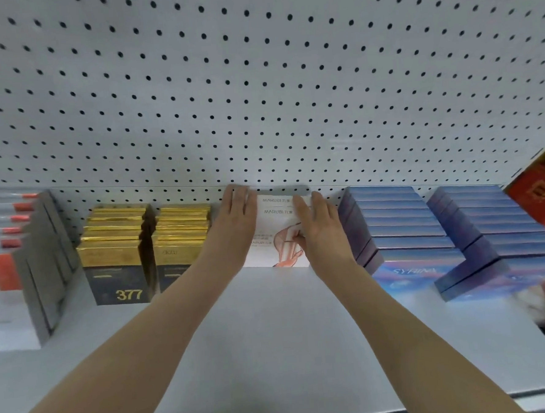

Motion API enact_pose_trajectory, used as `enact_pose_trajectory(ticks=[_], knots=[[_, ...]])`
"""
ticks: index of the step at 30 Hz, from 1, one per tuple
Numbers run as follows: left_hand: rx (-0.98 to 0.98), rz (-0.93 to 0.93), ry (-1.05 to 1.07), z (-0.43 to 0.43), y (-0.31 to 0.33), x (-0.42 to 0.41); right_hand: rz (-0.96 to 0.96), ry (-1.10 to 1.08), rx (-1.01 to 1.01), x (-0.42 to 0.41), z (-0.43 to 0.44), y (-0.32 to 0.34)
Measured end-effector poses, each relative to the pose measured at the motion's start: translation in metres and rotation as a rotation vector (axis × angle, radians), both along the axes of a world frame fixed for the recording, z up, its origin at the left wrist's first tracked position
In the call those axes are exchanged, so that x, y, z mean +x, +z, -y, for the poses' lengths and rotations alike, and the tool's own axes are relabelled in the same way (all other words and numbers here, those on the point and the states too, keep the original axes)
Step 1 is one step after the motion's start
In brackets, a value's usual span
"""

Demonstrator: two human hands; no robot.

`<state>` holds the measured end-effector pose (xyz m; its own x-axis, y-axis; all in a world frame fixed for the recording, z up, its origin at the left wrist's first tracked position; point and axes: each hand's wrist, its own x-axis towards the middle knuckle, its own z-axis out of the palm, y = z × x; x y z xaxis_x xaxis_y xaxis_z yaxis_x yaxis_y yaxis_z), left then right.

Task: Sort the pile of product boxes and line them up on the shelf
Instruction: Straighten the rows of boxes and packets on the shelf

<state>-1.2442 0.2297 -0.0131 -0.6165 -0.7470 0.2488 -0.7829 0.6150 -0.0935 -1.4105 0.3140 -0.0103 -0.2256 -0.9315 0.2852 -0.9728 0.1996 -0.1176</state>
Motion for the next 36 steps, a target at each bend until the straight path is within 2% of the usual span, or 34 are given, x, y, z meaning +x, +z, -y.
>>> enact_pose_trajectory(ticks=[5,9,17,23,27,32,36], knots=[[-0.074,-0.123,-0.027,0.0,0.0,-0.007,-0.115,-0.015,-0.015,-0.012,0.015,-0.006],[-0.117,-0.144,-0.014,-0.001,-0.001,-0.009,-0.159,0.039,-0.092,-0.017,0.018,-0.007],[-0.002,-0.12,-0.034,0.003,-0.001,-0.005,-0.144,0.054,-0.062,-0.015,0.021,-0.01],[-0.016,-0.15,-0.039,-0.007,0.004,0.004,-0.148,0.058,-0.071,-0.013,0.02,-0.005],[-0.058,-0.209,-0.044,-0.029,0.01,0.038,-0.11,0.092,-0.15,-0.001,0.009,0.001],[-0.057,-0.285,0.062,-0.042,0.003,0.116,-0.022,0.273,-0.254,0.057,-0.016,0.001],[-0.014,-0.167,0.078,-0.026,0.002,0.159,0.015,0.37,-0.185,0.114,-0.007,-0.004]])
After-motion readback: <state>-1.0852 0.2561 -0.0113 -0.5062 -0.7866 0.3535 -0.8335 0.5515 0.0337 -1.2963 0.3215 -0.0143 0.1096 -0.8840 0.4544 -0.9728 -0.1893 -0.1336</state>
